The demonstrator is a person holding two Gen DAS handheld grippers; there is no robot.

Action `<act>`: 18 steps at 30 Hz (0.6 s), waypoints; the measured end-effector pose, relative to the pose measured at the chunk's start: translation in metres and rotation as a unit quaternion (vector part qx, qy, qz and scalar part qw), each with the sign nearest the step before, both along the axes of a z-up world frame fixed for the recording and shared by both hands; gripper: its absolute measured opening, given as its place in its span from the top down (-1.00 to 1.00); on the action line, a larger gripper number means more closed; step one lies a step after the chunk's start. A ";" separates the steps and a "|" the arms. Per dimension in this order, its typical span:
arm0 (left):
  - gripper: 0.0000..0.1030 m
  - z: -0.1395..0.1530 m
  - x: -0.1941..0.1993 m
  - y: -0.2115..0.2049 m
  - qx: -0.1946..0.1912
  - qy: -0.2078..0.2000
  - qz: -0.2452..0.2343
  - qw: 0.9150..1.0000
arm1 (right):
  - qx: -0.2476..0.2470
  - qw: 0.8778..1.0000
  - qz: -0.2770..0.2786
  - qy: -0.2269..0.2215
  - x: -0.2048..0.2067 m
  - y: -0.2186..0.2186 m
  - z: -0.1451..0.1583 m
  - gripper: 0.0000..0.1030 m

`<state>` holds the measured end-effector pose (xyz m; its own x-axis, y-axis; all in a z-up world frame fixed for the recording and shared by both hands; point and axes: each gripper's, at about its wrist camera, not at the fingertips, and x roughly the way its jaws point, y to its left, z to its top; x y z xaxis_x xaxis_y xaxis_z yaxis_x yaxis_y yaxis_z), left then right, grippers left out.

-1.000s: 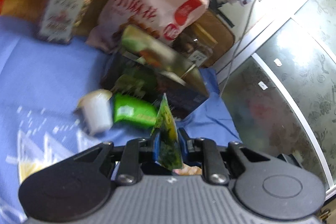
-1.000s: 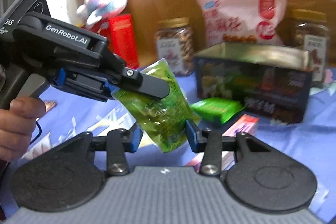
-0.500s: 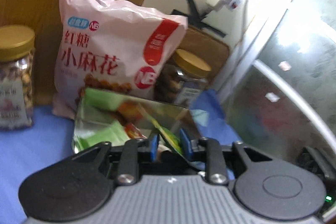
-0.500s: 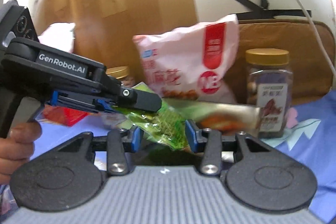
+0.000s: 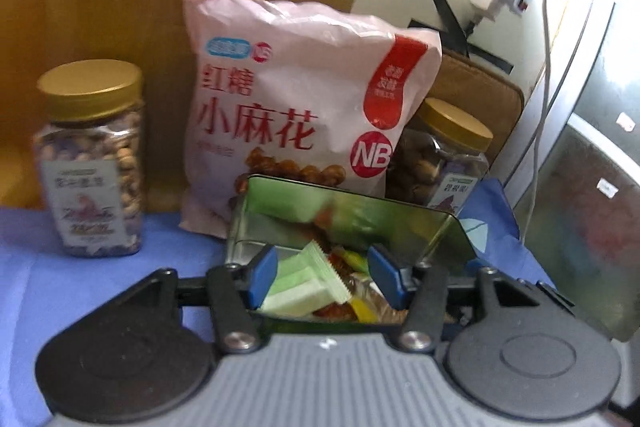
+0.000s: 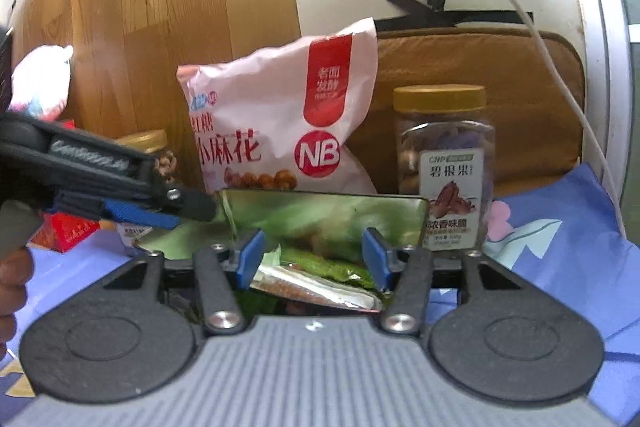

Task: Organize snacks
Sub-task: 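Open the left gripper to drop the green bag into the tin, then grasp the white jelly cup with the left gripper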

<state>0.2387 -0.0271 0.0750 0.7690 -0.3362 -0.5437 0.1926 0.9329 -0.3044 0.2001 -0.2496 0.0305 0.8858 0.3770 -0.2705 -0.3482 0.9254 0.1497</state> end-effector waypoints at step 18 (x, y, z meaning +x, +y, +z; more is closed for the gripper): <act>-0.07 -0.054 -0.068 0.103 -0.102 0.088 0.071 0.988 | -0.060 0.975 0.200 0.079 -0.054 0.066 -0.014 -0.11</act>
<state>0.1710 0.0756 0.0210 0.7154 -0.3482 -0.6057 -0.0078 0.8629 -0.5053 0.1465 -0.1840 0.0170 0.6184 0.6413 -0.4542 -0.6662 0.7344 0.1299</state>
